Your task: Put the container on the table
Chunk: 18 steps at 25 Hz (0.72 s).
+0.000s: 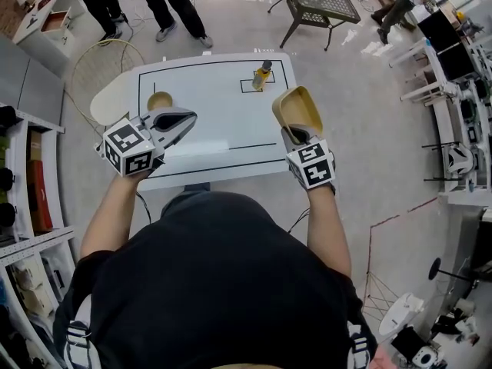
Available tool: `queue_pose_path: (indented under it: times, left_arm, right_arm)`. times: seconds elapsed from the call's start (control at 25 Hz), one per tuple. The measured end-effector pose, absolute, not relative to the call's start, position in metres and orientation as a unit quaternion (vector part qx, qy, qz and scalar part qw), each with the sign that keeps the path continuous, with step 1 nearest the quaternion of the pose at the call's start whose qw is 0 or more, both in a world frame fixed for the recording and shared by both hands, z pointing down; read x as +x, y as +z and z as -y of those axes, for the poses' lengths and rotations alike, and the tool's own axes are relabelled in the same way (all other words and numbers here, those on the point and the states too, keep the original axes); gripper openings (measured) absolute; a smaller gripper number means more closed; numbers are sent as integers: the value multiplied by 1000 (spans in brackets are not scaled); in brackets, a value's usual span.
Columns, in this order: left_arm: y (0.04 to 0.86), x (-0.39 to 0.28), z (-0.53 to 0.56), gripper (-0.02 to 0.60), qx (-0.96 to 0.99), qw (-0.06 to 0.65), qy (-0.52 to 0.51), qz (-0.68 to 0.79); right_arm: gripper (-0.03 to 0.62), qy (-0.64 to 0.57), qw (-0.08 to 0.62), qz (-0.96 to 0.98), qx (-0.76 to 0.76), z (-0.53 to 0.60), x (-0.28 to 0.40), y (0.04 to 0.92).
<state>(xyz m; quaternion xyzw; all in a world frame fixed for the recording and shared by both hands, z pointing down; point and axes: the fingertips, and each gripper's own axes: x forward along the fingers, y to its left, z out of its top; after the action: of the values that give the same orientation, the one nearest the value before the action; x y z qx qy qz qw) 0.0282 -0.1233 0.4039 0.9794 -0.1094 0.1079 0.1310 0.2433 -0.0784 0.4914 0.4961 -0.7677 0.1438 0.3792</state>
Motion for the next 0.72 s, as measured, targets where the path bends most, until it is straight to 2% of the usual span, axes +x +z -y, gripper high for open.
queue_pose_path:
  times: [0.72]
  left_arm:
    - [412,17,160,6,977,142,105,119]
  right_arm:
    - [8,149,386,768,488,117,236,501]
